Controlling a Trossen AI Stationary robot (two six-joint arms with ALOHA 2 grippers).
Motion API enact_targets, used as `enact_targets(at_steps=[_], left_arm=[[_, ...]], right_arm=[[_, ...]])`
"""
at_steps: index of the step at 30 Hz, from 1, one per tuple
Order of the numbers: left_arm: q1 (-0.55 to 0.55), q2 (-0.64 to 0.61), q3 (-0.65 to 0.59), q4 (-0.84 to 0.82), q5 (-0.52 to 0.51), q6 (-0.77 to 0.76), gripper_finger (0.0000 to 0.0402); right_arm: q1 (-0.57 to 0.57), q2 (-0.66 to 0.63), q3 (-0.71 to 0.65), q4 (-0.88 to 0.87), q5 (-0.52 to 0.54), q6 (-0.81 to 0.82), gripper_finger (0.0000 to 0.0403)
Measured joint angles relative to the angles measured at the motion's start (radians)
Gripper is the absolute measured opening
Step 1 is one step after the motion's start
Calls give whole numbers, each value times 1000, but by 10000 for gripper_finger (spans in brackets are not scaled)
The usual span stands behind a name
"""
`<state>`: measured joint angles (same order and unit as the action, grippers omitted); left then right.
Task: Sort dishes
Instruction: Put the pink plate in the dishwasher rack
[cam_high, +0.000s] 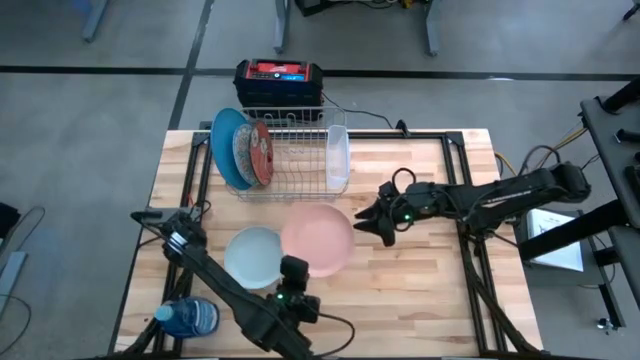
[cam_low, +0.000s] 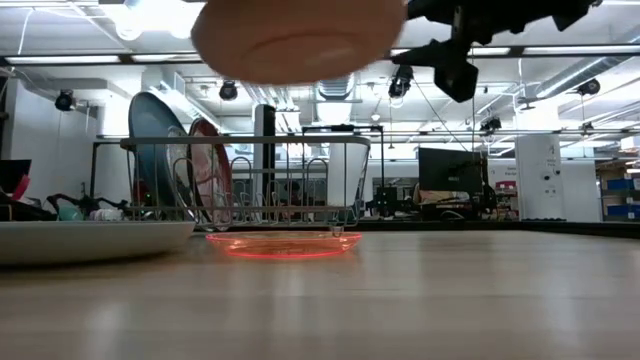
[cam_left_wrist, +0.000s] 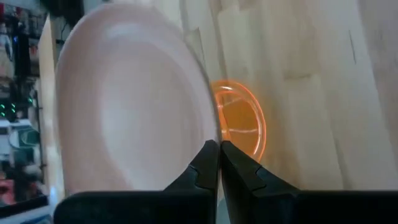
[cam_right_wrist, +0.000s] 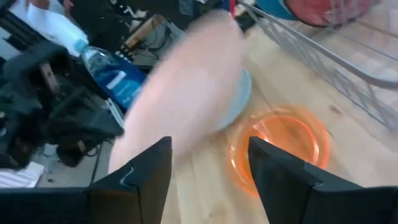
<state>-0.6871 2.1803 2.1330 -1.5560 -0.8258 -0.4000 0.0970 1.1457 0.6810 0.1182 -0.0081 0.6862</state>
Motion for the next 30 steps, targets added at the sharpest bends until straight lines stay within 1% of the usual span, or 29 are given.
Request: enact_targets(at_steps=[3, 6, 9, 12, 15, 19, 20, 22, 25, 28, 30], left_arm=[[7, 38, 51, -10, -4, -19, 0], [9, 45, 47, -5, -4, 6, 0], [11, 47, 44, -14, -46, -19, 1], [10, 47, 41, -15, -56, -10, 1], [10, 47, 40, -15, -57, -19, 1], [9, 47, 41, -16, -56, -43, 1], [9, 47, 41, -16, -45, -61, 1], [9, 47, 41, -15, 9, -105, 1], [9, 46, 22, -15, 85, -175, 1], [10, 46, -24, 16, 147, -210, 0], [10, 46, -64, 46, 167, -221, 0]], right_arm=[[10, 25, 23, -2, 0, -5, 217], [17, 58, 42, 1, 0, -15, 238], [19, 101, 51, -5, -8, -15, 254], [19, 129, 55, -22, -28, -36, 267], [19, 127, 62, -95, -27, -71, 276], [31, 105, 62, -187, -27, -180, 283], [35, 103, 62, -218, -27, -186, 283], [43, 103, 53, -259, -28, -181, 283], [55, 127, 25, -312, -27, -133, 278], [73, 174, -17, -315, -41, -56, 275], [89, 213, -42, -285, -52, -15, 275]])
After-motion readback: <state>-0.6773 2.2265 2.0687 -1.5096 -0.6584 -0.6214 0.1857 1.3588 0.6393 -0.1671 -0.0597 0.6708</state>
